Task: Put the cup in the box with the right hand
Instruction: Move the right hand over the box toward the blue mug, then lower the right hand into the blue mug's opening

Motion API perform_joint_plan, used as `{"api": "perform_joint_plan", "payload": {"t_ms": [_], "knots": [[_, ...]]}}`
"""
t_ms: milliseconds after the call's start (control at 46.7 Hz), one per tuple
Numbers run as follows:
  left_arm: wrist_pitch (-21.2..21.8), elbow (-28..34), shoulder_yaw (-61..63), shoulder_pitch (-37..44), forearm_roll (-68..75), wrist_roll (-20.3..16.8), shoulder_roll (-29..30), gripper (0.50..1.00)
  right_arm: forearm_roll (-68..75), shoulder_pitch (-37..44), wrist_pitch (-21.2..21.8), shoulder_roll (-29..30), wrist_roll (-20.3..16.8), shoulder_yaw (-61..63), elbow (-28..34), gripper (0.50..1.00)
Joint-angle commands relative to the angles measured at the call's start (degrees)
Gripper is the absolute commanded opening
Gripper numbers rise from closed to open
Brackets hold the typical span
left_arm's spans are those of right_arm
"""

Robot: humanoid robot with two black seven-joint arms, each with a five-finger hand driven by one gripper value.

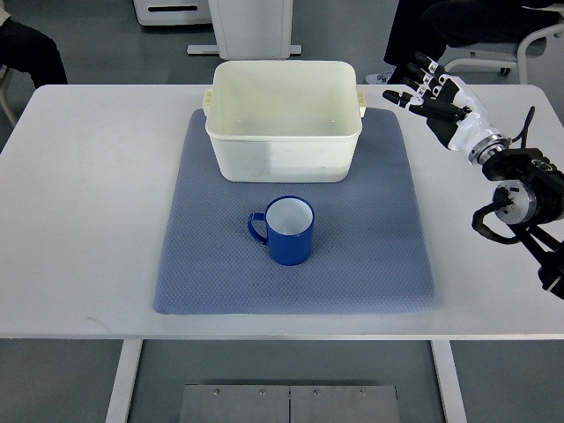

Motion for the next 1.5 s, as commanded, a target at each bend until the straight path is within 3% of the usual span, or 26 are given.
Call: {"api": "perform_joint_plan", "payload": {"t_ms": [0,193,578,792,1477], "knots": [[0.00,0.00,0.00,0.00,0.00,0.00,0.00,1.000,0.00,1.15,0.09,0.00,0.00,0.02,0.46,1.000],[0.00,0.00,0.00,0.00,0.00,0.00,0.00,1.000,-0.26,3.70,0.97,-0.35,0.00,0.02,1.78,1.000],[0.00,0.00,0.00,0.00,0.00,0.00,0.00,1.000,-5.27,5.90,13.70,0.18,-0.09,-0.33,9.42,0.998],[0.00,0.00,0.00,0.00,0.00,0.00,0.00,1.000,-11.24,5.64,18.01,3.43,-0.09,-4.28,10.92,0.998],[0.00,0.00,0.00,0.00,0.00,0.00,0.00,1.000,-18.98,2.91,18.28,5.63,4.30,-15.53,10.75,0.998]]}}
